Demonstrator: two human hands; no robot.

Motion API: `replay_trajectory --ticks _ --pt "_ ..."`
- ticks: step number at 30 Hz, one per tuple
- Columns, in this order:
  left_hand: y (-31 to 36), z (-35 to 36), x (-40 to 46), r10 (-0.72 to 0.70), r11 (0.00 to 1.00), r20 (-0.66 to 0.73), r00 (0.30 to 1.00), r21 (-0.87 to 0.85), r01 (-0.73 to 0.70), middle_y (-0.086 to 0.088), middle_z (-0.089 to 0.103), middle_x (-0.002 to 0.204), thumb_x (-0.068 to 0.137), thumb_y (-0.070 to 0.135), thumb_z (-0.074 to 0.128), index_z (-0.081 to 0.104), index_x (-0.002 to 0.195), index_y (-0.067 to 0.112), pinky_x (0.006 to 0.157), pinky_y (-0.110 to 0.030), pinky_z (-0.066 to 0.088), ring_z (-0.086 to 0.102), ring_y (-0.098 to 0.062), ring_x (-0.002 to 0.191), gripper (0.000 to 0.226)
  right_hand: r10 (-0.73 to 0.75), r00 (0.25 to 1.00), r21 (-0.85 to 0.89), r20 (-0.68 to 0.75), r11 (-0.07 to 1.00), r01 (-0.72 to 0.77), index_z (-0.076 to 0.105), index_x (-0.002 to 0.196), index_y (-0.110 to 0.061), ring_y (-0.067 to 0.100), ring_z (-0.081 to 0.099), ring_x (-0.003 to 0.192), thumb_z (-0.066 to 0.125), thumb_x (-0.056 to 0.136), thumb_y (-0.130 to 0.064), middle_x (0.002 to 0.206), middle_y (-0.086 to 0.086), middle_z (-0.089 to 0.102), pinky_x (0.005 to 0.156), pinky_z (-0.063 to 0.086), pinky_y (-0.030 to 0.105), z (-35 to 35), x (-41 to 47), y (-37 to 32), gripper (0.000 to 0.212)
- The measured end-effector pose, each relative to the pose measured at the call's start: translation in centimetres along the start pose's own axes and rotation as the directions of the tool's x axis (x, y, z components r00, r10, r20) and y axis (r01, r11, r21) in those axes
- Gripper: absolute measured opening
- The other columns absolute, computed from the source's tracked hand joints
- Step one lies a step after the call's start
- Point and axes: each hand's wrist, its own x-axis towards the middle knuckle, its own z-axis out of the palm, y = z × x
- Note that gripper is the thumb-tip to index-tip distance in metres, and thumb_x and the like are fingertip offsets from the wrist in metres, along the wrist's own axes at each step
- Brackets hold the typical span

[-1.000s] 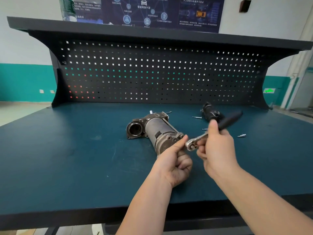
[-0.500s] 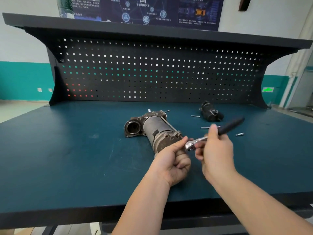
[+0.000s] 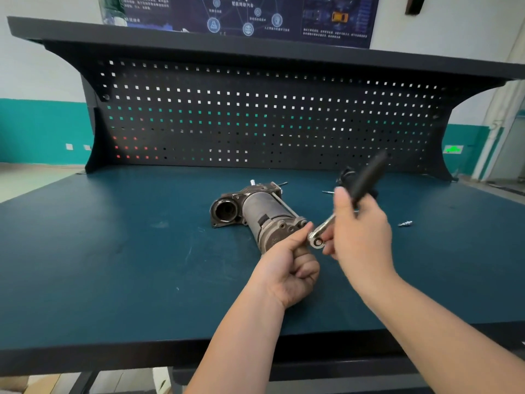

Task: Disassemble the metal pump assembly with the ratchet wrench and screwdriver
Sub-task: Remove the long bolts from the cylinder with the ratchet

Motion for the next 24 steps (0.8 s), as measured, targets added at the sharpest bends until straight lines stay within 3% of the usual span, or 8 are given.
replay_trajectory --ticks 3,5,8,12,16,20,22,24 --pt "0.0 0.2 -0.2 0.011 1.000 0.007 1.000 -0.012 -0.011 0.008 0.018 0.041 0.063 0.010 0.070 0.041 0.058 0.015 0.027 -0.016 0.014 0.015 -0.006 0.026 0.030 0.595 0.798 0.560 0.091 0.632 -0.535 0.044 0.078 -0.011 0.006 0.040 0.024 0.040 0.102 -0.028 0.049 0.004 0.051 0.030 0.028 0.012 0.2 0.8 0.6 0.029" --pt "-0.1 0.2 -0.3 -0.001 1.000 0.014 1.000 -0.004 0.001 0.008 0.018 0.040 0.062 0.011 0.071 0.042 0.058 0.015 0.027 -0.016 0.014 0.015 -0.006 0.027 0.030 0.606 0.781 0.570 0.152 0.592 -0.570 0.045 0.080 -0.010 0.005 0.041 0.024 0.040 0.103 -0.028 0.050 0.005 0.052 0.029 0.028 0.011 0.0 0.9 0.8 0.029" --pt "-0.3 0.0 -0.1 -0.020 1.000 0.034 0.999 0.013 0.020 0.008 0.020 0.041 0.065 0.015 0.072 0.044 0.054 0.016 0.027 -0.016 0.014 0.016 -0.005 0.027 0.030 0.062 0.990 0.101 0.127 0.992 -0.075 0.047 0.082 -0.016 0.013 0.054 0.032 0.044 0.099 -0.036 0.045 0.003 0.060 0.035 0.038 0.023 -1.1 0.9 0.2 0.027" --pt "-0.2 -0.4 0.3 -0.015 1.000 0.043 0.999 0.021 0.014 0.007 0.029 0.037 0.087 0.016 0.060 0.051 0.043 0.012 0.026 -0.014 0.014 0.018 -0.003 0.025 0.045 -0.435 0.824 -0.339 0.364 0.762 0.552 0.041 0.082 -0.031 0.017 0.059 0.051 0.045 0.090 -0.049 0.054 -0.003 0.058 0.052 0.045 0.030 -1.0 -0.1 -0.1 0.021" --pt "0.0 -0.2 0.0 -0.032 0.999 0.042 0.999 -0.006 0.032 0.008 0.023 0.048 0.071 0.016 0.068 0.043 0.061 0.014 0.025 -0.016 0.015 0.018 -0.005 0.024 0.028 0.001 1.000 0.042 0.007 0.999 -0.002 0.048 0.080 -0.019 0.014 0.055 0.034 0.045 0.095 -0.043 0.046 0.002 0.060 0.042 0.042 0.025 0.0 -0.4 0.2 0.028" --pt "-0.1 0.0 -0.3 -0.037 0.999 0.055 0.998 -0.033 0.039 0.008 0.019 0.040 0.065 0.014 0.071 0.043 0.060 0.015 0.028 -0.017 0.013 0.016 -0.006 0.027 0.028 0.649 0.741 0.652 0.174 0.488 -0.580 0.046 0.081 -0.012 0.004 0.042 0.024 0.040 0.103 -0.025 0.046 0.002 0.053 0.029 0.029 0.011 -0.1 0.6 0.8 0.027" --pt "-0.1 -0.1 -0.4 -0.052 0.998 0.058 0.997 -0.017 0.053 0.008 0.019 0.040 0.066 0.015 0.071 0.043 0.058 0.015 0.028 -0.017 0.014 0.016 -0.006 0.027 0.029 0.472 0.867 0.502 0.158 0.718 -0.482 0.047 0.082 -0.011 0.008 0.047 0.026 0.041 0.102 -0.028 0.039 0.000 0.054 0.029 0.033 0.014 -0.5 0.7 0.8 0.027" --pt "-0.2 -0.4 -0.1 -0.049 0.998 0.053 0.997 0.031 0.048 0.008 0.022 0.041 0.070 0.018 0.071 0.046 0.054 0.015 0.027 -0.016 0.014 0.017 -0.005 0.027 0.030 -0.012 0.992 0.095 0.123 0.995 0.000 0.048 0.083 -0.016 0.016 0.055 0.033 0.046 0.098 -0.037 0.045 0.002 0.060 0.035 0.039 0.022 -1.0 0.4 0.4 0.026"
